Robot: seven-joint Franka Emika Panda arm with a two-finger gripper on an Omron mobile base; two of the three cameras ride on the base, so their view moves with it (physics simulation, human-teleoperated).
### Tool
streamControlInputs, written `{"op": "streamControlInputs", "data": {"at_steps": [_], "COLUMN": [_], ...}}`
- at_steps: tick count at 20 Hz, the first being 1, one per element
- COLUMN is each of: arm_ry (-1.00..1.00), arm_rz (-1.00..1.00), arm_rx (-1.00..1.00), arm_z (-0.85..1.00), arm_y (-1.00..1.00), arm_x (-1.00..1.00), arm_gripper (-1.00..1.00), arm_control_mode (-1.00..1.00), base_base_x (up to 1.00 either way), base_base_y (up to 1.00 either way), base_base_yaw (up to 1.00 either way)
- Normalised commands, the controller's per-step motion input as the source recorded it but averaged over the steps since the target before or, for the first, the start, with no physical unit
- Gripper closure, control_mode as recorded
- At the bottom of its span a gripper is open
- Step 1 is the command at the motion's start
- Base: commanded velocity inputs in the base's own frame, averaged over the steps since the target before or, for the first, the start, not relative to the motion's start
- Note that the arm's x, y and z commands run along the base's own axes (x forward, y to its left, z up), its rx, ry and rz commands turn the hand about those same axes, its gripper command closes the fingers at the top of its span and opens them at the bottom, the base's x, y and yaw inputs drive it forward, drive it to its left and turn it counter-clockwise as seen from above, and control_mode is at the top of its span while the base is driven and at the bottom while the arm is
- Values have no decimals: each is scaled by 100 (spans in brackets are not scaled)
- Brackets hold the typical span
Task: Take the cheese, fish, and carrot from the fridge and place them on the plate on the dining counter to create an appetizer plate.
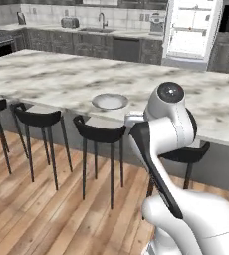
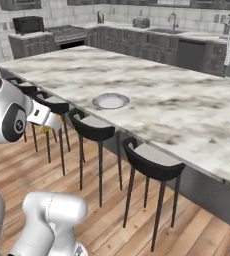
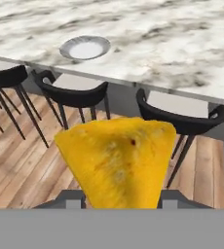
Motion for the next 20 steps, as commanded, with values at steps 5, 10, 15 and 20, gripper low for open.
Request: {"op": "streamControlInputs", "data": {"at_steps": [5, 10, 15, 20], "arm_ry": [0, 0, 0, 0], "arm_rz": [0, 0, 0, 0], "arm_rx": [0, 0, 0, 0], "arm_z": [0, 0, 0, 0], "arm_y": [0, 0, 0, 0], "arm_x": [0, 0, 0, 0], "arm_gripper": [100, 100, 100, 100], "arm_control_mode": [100, 100, 100, 100], "base_base_x": [54, 63, 69, 69], "base_base_y": [92, 86, 78, 66], "base_base_yaw": [-47, -46, -45, -42]}}
